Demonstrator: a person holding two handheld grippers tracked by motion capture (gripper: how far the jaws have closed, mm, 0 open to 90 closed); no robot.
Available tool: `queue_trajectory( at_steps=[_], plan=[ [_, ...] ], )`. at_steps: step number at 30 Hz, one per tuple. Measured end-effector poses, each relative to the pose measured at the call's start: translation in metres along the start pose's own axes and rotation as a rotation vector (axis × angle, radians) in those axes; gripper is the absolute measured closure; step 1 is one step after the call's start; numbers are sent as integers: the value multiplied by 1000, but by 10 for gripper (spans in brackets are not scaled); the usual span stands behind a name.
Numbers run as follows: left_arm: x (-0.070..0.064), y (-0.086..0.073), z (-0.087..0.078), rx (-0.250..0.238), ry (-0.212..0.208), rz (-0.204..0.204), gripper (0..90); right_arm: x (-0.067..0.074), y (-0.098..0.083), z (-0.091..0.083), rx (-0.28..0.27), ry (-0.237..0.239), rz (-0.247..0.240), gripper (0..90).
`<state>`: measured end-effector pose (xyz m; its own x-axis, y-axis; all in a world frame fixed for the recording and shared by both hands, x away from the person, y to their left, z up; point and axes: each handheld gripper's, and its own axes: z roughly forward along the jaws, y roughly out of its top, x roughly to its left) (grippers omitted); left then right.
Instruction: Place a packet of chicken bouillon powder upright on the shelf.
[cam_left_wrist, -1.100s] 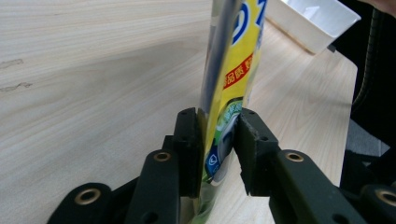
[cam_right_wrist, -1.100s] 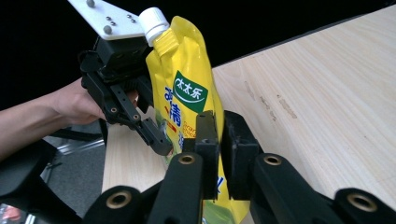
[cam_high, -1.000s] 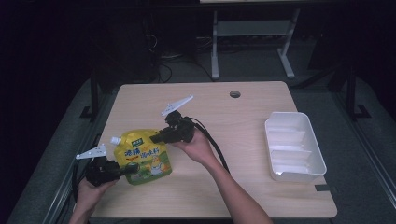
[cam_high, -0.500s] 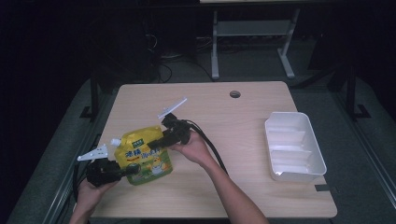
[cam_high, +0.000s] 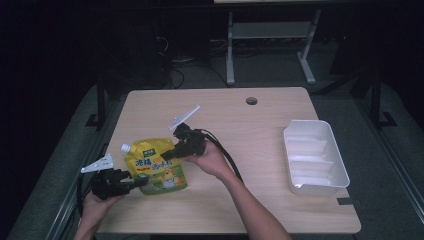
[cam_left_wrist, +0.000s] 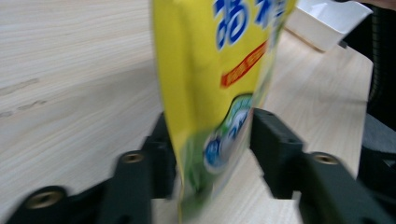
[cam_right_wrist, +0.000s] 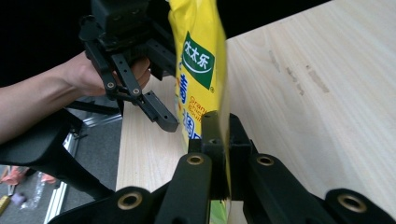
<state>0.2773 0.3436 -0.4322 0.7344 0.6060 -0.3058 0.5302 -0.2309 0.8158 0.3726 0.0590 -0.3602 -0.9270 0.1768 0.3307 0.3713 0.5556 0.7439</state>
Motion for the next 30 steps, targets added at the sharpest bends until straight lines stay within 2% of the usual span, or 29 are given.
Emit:
queue_trajectory(
  at_steps=[2,3,4,5,7,9,17,18,20,21,25,30],
  plan=[
    [1,-1,0,0,3,-9,459,1,0,-3,-5,-10,-8,897],
    [2,-1,0,0,4,-13,426,2,1,-10,-11,-35,-4,897],
    [2,-1,0,1,11,-9,426,2,1,-10,-11,-35,-4,897],
    [1,-1,1,6,21,-4,405,2,1,-17,-16,-68,-4,897],
    [1,-1,2,11,22,-2,403,2,0,-20,-17,-75,0,897],
    [0,-1,3,25,32,7,390,-1,-1,-30,-31,-100,6,896],
    [4,-3,3,31,49,-8,367,-6,-6,-56,-55,-116,27,897],
    [5,-3,2,30,59,-7,360,-6,-7,-64,-60,-121,27,897],
    [5,-3,2,31,64,-6,344,-7,-7,-66,-61,-121,26,896],
    [4,-3,4,39,77,0,332,-8,-9,-74,-66,-127,29,897],
    [3,-3,7,54,97,13,290,-10,-12,-86,-69,-144,42,896],
    [3,-4,7,55,105,11,264,-11,-16,-102,-82,-161,49,896]
  ],
)
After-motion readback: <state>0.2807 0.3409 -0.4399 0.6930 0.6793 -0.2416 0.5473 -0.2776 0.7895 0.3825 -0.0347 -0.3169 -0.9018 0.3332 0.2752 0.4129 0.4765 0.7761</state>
